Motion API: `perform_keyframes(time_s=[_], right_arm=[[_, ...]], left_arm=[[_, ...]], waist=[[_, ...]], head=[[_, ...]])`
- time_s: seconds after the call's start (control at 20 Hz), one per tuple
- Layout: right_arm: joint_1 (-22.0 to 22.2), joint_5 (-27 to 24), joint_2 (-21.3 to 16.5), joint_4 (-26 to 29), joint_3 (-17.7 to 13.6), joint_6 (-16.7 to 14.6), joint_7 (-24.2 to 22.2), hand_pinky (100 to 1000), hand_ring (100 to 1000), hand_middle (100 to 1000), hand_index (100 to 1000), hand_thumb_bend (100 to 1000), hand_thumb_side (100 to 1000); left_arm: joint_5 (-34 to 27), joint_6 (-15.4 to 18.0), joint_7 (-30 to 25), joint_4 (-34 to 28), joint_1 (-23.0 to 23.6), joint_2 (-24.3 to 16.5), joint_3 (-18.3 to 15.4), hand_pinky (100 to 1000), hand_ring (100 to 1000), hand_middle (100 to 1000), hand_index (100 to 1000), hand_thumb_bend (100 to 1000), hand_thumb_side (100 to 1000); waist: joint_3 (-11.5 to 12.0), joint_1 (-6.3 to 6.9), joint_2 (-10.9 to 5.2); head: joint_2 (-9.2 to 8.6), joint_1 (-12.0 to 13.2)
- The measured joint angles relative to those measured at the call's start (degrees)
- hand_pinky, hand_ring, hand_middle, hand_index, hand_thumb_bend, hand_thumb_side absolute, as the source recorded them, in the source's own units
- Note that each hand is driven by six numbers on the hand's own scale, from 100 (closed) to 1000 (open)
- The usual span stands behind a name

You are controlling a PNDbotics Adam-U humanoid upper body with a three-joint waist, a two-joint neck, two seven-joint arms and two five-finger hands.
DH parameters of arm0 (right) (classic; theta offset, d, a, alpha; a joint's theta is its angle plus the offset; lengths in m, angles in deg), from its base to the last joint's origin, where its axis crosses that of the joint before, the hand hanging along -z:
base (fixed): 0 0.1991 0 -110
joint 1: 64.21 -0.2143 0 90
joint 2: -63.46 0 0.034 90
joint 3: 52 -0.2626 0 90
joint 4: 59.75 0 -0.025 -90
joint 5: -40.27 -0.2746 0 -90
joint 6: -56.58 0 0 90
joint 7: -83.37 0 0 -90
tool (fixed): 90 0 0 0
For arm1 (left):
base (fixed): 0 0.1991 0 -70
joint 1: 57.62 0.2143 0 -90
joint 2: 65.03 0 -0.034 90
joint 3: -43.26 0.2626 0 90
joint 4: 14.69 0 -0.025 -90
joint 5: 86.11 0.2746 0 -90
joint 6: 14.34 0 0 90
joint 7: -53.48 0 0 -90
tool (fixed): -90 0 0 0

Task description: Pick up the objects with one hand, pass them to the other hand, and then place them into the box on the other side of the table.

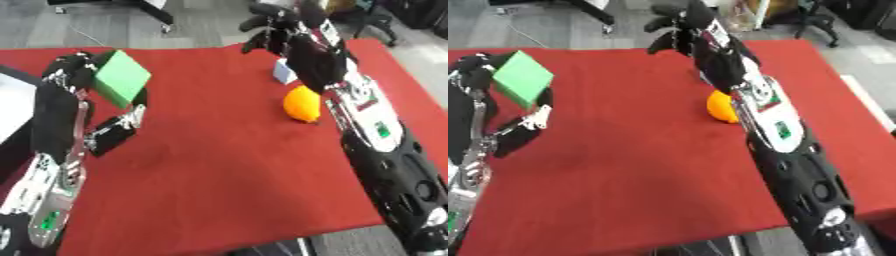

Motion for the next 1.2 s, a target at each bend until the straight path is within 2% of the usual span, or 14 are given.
perform_keyframes(time_s=[0.15,0.2,0.25,0.3,0.35,0.5,0.65,0.75,0.85,0.95,1.05,1.2], right_arm=[[1.2,0.3,-0.4,0.0,-0.6,0.1,0.2,822,657,740,908,524,1000],[1.5,0.5,-0.4,0.0,-0.8,0.1,0.2,821,656,739,908,521,1000],[1.8,0.6,-0.5,-0.1,-0.9,0.1,0.2,821,655,737,908,519,1000],[2.0,0.7,-0.5,-0.1,-1.0,0.2,0.2,820,653,735,907,515,1000],[2.2,0.8,-0.5,-0.1,-1.0,0.2,0.1,820,653,735,908,514,1000],[2.5,1.1,-0.5,-0.1,-1.0,0.1,-0.1,820,652,733,908,509,1000],[2.9,1.1,-0.5,-0.3,-1.0,0.2,-0.3,819,652,733,907,507,1000],[3.1,1.1,-0.5,-0.4,-1.0,0.3,-0.4,819,652,732,907,503,1000],[3.3,1.1,-0.5,-0.4,-1.0,0.3,-0.5,819,652,732,907,500,1000],[3.3,1.2,-0.5,-0.4,-1.0,0.3,-0.6,819,651,732,907,500,1000],[3.5,1.3,-0.5,-0.4,-1.0,0.3,-0.7,819,651,731,907,491,1000],[3.8,1.5,-0.5,-0.6,-1.0,0.3,-0.7,819,651,731,906,499,1000]], left_arm=[[-0.7,-5.3,-2.5,0.1,0.7,-4.8,-3.5,728,564,571,697,107,340],[-0.7,-7.3,-4.6,0.4,0.7,-6.6,-4.5,741,580,589,717,175,411],[-0.7,-9.3,-7.6,1.1,0.6,-8.5,-5.6,745,586,596,724,196,444],[-0.8,-11.1,-11.2,1.8,0.5,-10.5,-6.6,752,595,604,733,266,516],[-0.9,-12.6,-14.9,2.8,0.1,-12.4,-7.5,756,600,609,738,275,541],[-1.6,-15.2,-25.6,7.2,-2.3,-17.5,-9.5,777,631,638,757,394,647],[-1.2,-14.5,-35.0,13.9,-5.3,-21.0,-9.8,800,691,689,790,529,736],[0.5,-12.7,-40.8,19.3,-7.4,-22.2,-9.8,813,731,734,821,677,802],[3.3,-11.0,-45.4,24.1,-9.3,-22.4,-9.8,827,765,779,864,874,846],[7.1,-9.6,-48.7,28.4,-10.8,-22.6,-9.8,843,798,816,903,1000,898],[11.0,-8.5,-50.9,31.3,-12.0,-22.7,-10.0,857,826,844,932,1000,991],[16.6,-7.4,-52.7,32.8,-13.1,-23.1,-10.5,863,837,865,949,1000,1000]], waist=[[-0.2,0.79,-0.08],[-0.3,1.08,-0.19],[-0.4,1.34,-0.34],[-0.5,1.54,-0.43],[-0.7,1.66,-0.46],[-1.1,1.89,-0.61],[-1.5,2.25,-0.87],[-1.6,2.28,-0.97],[-1.8,2.15,-1.08],[-1.9,2.07,-1.09],[-2.1,2.03,-1.1],[-2.1,2.05,-1.1]], head=[[-0.53,3.8],[-0.82,5.0],[-1.17,6.2],[-1.56,7.4],[-1.89,8.5],[-3.19,12.4],[-4.52,16.8],[-5.08,18.9],[-5.12,19.9],[-5.12,20.3],[-5.12,20.3],[-5.12,20.1]])
